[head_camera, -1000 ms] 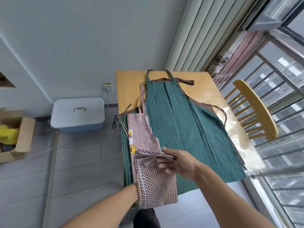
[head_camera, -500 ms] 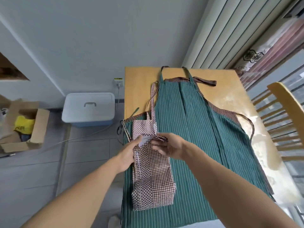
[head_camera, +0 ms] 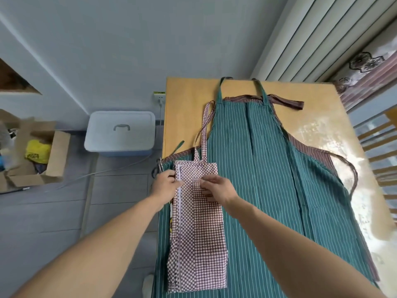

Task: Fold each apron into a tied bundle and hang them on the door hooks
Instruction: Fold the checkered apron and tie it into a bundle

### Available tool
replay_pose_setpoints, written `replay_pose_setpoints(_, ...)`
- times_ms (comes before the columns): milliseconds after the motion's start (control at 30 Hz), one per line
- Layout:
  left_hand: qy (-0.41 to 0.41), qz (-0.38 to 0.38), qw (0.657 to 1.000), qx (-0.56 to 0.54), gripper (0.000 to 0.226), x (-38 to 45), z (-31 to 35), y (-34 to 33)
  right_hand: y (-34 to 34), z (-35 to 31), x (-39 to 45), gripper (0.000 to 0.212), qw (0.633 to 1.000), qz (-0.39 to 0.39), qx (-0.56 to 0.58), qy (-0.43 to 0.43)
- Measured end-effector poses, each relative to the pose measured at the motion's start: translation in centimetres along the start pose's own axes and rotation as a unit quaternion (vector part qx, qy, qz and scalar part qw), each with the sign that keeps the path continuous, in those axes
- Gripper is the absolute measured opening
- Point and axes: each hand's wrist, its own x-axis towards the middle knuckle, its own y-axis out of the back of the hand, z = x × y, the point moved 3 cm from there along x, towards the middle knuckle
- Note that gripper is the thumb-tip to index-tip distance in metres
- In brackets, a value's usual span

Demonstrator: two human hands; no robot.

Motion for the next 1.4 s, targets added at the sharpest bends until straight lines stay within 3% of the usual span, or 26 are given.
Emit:
replay_pose_setpoints(133, -0.040, 0.061, 0.997, 0.026, 0.042, 0.2, 0.9, 0.3, -0.7, 0.1, -1.2, 0.040, 0.989, 0.003, -0.111, 0.102)
replay_pose_setpoints(233, -0.094, 0.123, 0.985, 0.081, 0.027, 0.0, 0.1, 1.5, -1.6, 0.3, -1.8, 0.051, 0.959, -0.020, -0.238, 0.151)
replay_pose_setpoints(333, -0.133, 0.065, 0.956, 0.252, 0.026, -0.7, -1.6, 2.6, -2.4, 1.1, -2.3, 0.055, 0.930, -0.032, -0.326, 0.169)
replay_pose_setpoints(433, -0.156, 0.011, 0.893, 0.422, 0.035, -1.7, -2.9, 4.0, -3.1, 2.0, -2.8, 0.063, 0.894, -0.051, -0.402, 0.194)
replay_pose_setpoints(567, -0.138, -0.023, 0.841, 0.522, 0.047, -2.7, -4.2, 6.3, -3.9, 3.2, -3.6, 0.076, 0.833, -0.063, -0.501, 0.227)
replay_pose_setpoints(633, -0.086, -0.008, 0.850, 0.519, 0.043, -2.9, -5.4, 7.8, -3.8, 3.6, -4.3, 0.078, 0.812, 0.009, -0.527, 0.250)
replay_pose_setpoints(667, -0.061, 0.021, 0.859, 0.509, 0.039, -3.0, -6.1, 8.6, -3.5, 3.8, -4.9, 0.076, 0.818, 0.074, -0.509, 0.256)
replay_pose_setpoints(733, -0.054, 0.090, 0.868, 0.484, 0.037, -3.2, -6.6, 10.1, -2.5, 4.4, -6.4, 0.068, 0.865, 0.213, -0.397, 0.222)
replay_pose_setpoints(800, -0.124, 0.106, 0.872, 0.461, 0.047, -4.2, -6.5, 9.5, -1.6, 6.4, -8.3, 0.066, 0.918, 0.275, -0.256, 0.123)
replay_pose_setpoints(900, -0.271, 0.025, 0.858, 0.435, 0.059, -6.4, -4.9, 5.5, -1.6, 9.8, -10.6, 0.068, 0.944, 0.238, -0.225, 0.020)
replay_pose_setpoints(1033, -0.371, -0.115, 0.804, 0.450, 0.067, -10.3, -3.9, -1.5, -2.6, 13.4, -12.9, 0.047, 0.973, 0.172, -0.151, -0.005)
replay_pose_setpoints(1167, -0.334, -0.166, 0.754, 0.540, 0.075, -11.6, -5.8, -5.8, -3.1, 15.6, -13.2, 0.041, 0.977, 0.158, -0.130, -0.054)
replay_pose_setpoints(1267, -0.282, -0.161, 0.767, 0.553, 0.085, -10.6, -7.3, -6.2, -2.7, 17.1, -13.3, 0.037, 0.970, 0.189, -0.127, -0.090)
replay_pose_setpoints(1400, -0.292, -0.168, 0.761, 0.555, 0.087, -10.1, -7.9, -6.0, -2.7, 17.9, -14.1, 0.025, 0.959, 0.231, -0.153, -0.058)
